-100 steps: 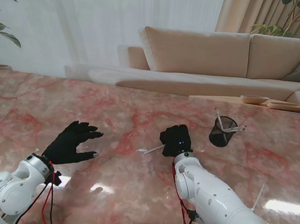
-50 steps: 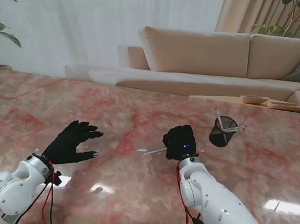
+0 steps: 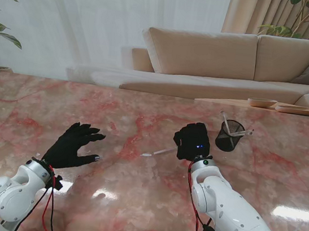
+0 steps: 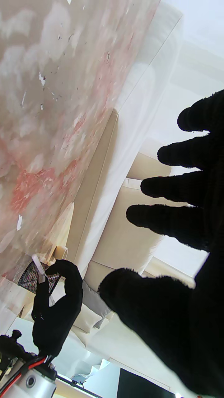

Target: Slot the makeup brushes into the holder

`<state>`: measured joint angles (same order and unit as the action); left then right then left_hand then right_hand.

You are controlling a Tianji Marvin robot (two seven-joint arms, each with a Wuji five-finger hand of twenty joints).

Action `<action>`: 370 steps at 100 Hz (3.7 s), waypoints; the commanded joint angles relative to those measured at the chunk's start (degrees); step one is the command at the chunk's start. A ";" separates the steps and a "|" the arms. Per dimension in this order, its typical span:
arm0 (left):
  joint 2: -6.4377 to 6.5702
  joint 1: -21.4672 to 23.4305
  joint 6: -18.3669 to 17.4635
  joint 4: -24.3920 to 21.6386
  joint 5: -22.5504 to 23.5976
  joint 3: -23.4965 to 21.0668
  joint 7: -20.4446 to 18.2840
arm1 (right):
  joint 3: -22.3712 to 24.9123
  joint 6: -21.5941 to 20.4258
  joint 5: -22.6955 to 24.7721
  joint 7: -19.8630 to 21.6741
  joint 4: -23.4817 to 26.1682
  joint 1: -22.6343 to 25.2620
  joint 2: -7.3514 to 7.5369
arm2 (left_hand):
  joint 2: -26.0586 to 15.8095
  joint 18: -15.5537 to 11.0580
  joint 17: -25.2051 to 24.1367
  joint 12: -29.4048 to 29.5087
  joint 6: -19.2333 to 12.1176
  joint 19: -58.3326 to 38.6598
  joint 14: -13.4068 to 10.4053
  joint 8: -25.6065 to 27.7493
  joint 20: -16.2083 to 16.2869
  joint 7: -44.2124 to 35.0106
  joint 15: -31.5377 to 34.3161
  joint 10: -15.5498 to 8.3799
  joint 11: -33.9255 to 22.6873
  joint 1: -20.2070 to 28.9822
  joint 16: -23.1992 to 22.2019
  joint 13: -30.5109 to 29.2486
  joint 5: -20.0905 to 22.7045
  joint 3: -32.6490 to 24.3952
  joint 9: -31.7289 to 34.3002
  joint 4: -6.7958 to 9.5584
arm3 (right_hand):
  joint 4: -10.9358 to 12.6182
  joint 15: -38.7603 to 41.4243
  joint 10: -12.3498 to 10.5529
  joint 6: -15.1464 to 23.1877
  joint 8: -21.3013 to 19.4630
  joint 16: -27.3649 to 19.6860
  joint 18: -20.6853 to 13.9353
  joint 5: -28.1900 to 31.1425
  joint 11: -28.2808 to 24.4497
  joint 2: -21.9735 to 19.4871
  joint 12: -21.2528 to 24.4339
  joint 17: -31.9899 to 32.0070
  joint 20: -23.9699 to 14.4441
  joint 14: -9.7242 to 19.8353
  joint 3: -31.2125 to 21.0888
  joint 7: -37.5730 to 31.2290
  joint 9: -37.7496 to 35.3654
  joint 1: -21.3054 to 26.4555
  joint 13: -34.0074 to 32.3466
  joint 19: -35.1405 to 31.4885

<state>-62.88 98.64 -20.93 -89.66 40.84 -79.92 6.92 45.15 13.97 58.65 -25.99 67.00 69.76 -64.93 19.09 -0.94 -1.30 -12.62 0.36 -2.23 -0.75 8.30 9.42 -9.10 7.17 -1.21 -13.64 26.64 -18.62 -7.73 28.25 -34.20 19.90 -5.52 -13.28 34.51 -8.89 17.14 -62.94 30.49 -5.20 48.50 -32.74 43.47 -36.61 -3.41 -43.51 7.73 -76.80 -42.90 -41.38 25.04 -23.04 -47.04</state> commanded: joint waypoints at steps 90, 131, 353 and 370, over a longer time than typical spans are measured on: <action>-0.30 -1.95 -0.88 3.04 -0.87 1.95 1.39 | 28.68 -0.28 25.75 8.37 13.78 8.84 6.46 | -1.56 -0.31 -0.07 0.71 -1.34 2.35 -1.39 -0.21 -0.92 0.34 -1.65 0.03 1.15 0.40 -0.01 1.50 0.18 0.03 0.22 1.14 | 0.38 -0.02 0.93 2.00 -0.37 1.51 1.01 3.17 -0.30 -0.77 -0.60 0.66 -1.48 -1.01 -1.17 -5.04 -0.44 1.02 -1.41 -0.97; -0.37 -4.28 -0.82 6.37 -2.09 3.79 1.29 | 23.15 5.81 28.26 7.60 3.31 1.10 7.69 | -1.62 -0.42 -0.06 0.73 -1.24 2.44 -1.43 -0.22 -1.10 0.38 -1.68 0.03 1.21 0.50 -0.03 1.98 0.10 0.27 -0.01 1.14 | 0.49 0.95 1.34 0.96 0.39 1.94 1.35 2.93 -1.52 -0.19 -1.07 1.14 -1.59 -1.41 -1.42 -6.09 -0.08 1.63 -1.04 -1.95; -0.33 -3.62 -0.15 6.62 -1.87 2.81 1.27 | 1.97 2.92 23.40 12.23 -8.21 -10.98 9.37 | -1.77 -0.76 0.01 0.75 -1.42 2.74 -1.06 -0.11 -3.31 0.17 -1.63 0.62 1.22 1.14 -0.25 3.05 0.02 -0.53 -0.43 1.17 | 10.62 -1.95 2.50 -17.58 36.16 1.24 0.38 0.31 6.87 -33.03 6.94 5.20 0.37 -1.20 24.24 15.31 5.21 -19.95 4.55 0.17; -0.29 -3.72 -0.24 6.63 -1.83 2.91 1.12 | 5.22 3.00 24.30 13.56 -6.36 -8.65 9.21 | -1.76 -0.74 0.00 0.74 -1.48 2.70 -1.02 -0.11 -3.38 0.19 -1.59 0.58 1.20 1.08 -0.29 3.02 0.02 -0.46 -0.42 1.15 | 11.77 -2.98 3.58 -17.76 36.97 1.24 0.35 -9.03 9.92 -32.62 8.22 6.11 0.48 -1.04 27.15 19.75 13.06 -24.30 7.68 1.81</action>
<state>-63.17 94.80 -21.10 -82.98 38.87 -77.21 8.16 49.93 16.56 82.86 -13.62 60.06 60.02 -55.73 19.09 -0.94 -1.30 -12.62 0.35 -1.80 -0.75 8.30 7.25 -9.10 7.16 -1.04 -13.64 26.71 -18.62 -7.56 28.25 -34.20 19.90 -5.52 -4.60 31.75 -7.22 1.43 -26.32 31.93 -4.71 42.79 -24.17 11.48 -29.48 1.20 -42.25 7.20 -50.61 -24.84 -31.21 3.41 -17.55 -46.80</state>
